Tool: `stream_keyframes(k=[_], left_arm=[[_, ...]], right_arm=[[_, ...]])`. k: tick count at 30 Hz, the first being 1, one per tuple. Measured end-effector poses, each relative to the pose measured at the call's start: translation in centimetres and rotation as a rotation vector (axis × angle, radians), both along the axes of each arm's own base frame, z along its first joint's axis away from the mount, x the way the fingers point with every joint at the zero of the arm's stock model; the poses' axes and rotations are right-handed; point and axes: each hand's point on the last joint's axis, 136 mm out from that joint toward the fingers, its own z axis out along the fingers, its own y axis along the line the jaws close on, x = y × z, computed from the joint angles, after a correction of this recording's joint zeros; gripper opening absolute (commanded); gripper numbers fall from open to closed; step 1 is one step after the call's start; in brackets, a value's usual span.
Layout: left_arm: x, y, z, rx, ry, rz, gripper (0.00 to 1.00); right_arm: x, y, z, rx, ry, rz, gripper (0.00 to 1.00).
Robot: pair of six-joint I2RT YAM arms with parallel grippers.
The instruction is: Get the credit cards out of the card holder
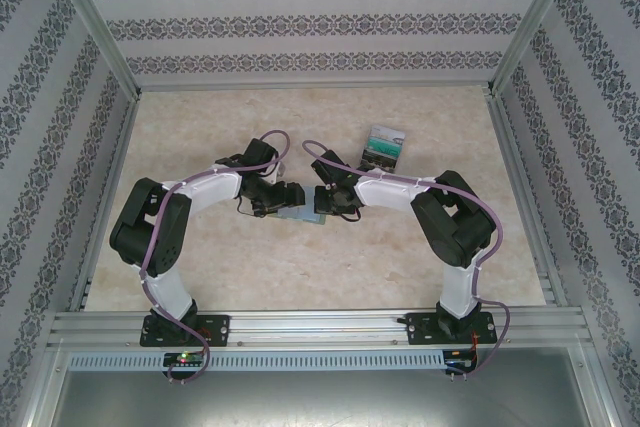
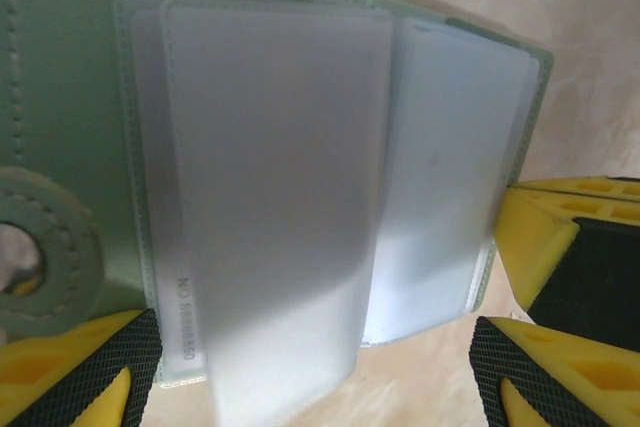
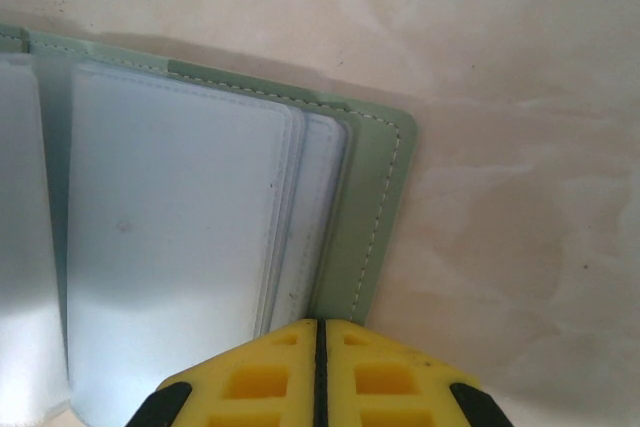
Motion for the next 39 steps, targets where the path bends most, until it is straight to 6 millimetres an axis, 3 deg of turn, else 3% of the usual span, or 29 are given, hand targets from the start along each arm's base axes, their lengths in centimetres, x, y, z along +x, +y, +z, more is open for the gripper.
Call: stream_keyframes(k=[14,19,29,35,39], left_arm=[[0.0,-0.6,0.5,-0.032,-0.010,-0.020,0.85],[-0.2,-1.8,1.3,-0.065,-0.017,-0.054,0.84],[-0.9,-5.1,1.9,-0.103,-0.024,-0.136,0.80],[-0.6,-4.7,1.7,-0.079,-0.033,-0.121,0.76],[-0.1,-3.4,1.8,-0.049,-0.052,-0.082,0.73]], right_arm=[[0.0,0.0,0.0,-0.002,-0.002,-0.003,0.00],[0.0,-0.3,0.1,0.006,-0.018,-0.028,0.00],[-1.2,-3.9,0.5,-0.025,-0.048,-0.104,0.00],[-0.4,-4.0,1.9,0.001,-0.094,-0.119,0.00],[0.0,-3.8,2.4,0.010,-0.108,-0.115,0.00]])
